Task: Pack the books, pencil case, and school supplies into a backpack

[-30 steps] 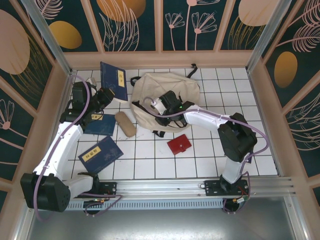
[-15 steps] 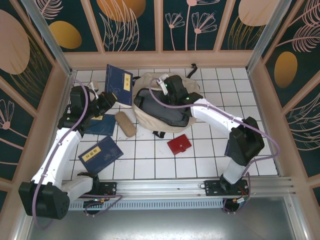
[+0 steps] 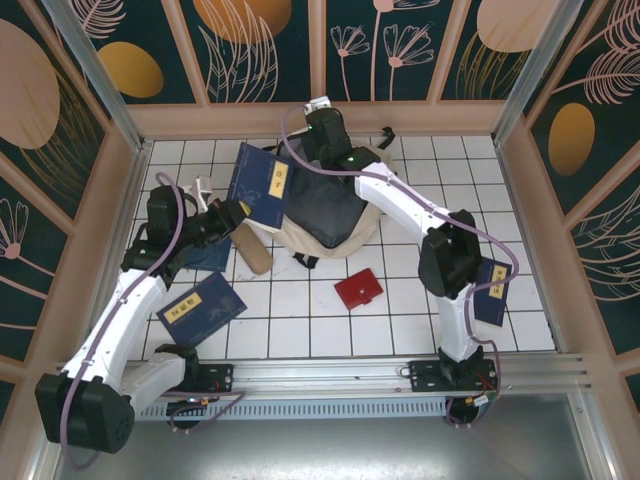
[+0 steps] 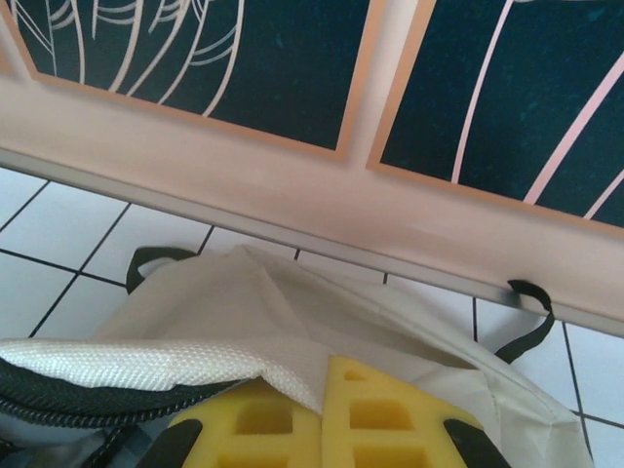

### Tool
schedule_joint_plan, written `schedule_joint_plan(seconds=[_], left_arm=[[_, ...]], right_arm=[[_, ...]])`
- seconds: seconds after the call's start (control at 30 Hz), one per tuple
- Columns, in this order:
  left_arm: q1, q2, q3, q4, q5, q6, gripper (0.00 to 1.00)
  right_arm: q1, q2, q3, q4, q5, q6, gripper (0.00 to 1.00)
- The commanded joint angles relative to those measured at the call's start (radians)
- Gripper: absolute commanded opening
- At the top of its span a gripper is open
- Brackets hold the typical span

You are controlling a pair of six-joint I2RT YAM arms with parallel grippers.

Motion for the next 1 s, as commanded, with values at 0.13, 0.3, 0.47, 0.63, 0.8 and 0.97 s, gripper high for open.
schedule_joint_plan(seconds=[0.13,0.3,0.47,0.63,0.8,0.97], left_arm=[[-0.082,0.132,-0.041,0.172,-0.004,-0.052,0.0],[-0.12,0.246,-0.041,0.285,0.024,-0.094,0.0],[-0.166,0.419,0.059,0.328,0.002,-0.12,0.0],[-0.174,0.564,0.129,0.418,-0.013,-0.2,0.0],[-0.183,0.699,0.25,0.488,-0.019,-0.265,0.0],[-0.189,0.823,0.363,0.475,-0.064,-0.29,0.0]], right_arm=[[-0.005,-0.031,0.107,-0.016,-0.073,0.08,0.0],[-0.007,-0.069,0.108,-0.03,-0.149,0.094,0.0],[-0.007,-0.132,0.058,-0.022,-0.261,0.108,0.0],[-0.024,-0.175,0.023,-0.016,-0.323,0.159,0.0],[-0.031,-0.207,0.009,-0.027,-0.398,0.194,0.0],[-0.032,-0.228,-0.022,-0.025,-0.454,0.227,0.0]])
